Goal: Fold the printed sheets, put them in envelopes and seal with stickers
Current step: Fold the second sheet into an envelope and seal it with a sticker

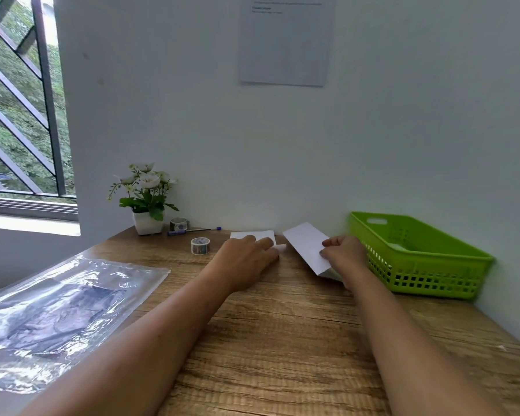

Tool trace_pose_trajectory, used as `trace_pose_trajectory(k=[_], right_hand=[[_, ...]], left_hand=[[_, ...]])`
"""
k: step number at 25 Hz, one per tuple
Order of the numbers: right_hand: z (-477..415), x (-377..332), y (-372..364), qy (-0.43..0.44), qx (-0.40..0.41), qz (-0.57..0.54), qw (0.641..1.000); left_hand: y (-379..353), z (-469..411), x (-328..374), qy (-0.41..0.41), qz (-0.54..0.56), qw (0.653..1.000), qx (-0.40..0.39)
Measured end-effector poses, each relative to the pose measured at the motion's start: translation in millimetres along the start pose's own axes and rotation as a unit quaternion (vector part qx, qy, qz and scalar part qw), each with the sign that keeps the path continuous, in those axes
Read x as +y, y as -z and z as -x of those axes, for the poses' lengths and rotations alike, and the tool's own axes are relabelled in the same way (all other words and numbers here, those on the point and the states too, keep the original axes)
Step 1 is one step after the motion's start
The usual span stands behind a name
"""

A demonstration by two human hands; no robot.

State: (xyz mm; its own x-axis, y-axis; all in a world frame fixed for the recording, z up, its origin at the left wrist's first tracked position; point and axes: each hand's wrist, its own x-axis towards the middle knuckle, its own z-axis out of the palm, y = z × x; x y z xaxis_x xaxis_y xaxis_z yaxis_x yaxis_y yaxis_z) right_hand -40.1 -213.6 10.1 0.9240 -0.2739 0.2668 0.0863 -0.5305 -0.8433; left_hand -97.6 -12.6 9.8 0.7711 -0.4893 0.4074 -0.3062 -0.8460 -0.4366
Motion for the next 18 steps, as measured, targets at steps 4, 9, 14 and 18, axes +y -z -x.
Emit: trace_pose_trajectory(k=[4, 9, 14, 18], right_hand=[[9.0, -1.2, 1.2, 0.003, -0.074, 0.336, 0.939], [18.1, -0.3, -8.8, -0.044, -0.149, 0.382, 0.911], [14.8, -2.6, -9.7, -0.013, -0.147, 0.348, 0.926], [6.2, -0.1, -1.8, -0.038, -0.184, 0.253, 0.949]], left_hand=[[4.9, -1.0, 0.0, 0.089, 0.093, 0.988, 0.08], [13.7, -2.7, -8.5, 0.31, 0.426, 0.745, 0.409], [0.1, 0.3, -21.4, 0.544, 0.538, 0.581, 0.277], [-26.0, 1.4, -28.0, 0.513, 0.594, 0.619, -0.031]])
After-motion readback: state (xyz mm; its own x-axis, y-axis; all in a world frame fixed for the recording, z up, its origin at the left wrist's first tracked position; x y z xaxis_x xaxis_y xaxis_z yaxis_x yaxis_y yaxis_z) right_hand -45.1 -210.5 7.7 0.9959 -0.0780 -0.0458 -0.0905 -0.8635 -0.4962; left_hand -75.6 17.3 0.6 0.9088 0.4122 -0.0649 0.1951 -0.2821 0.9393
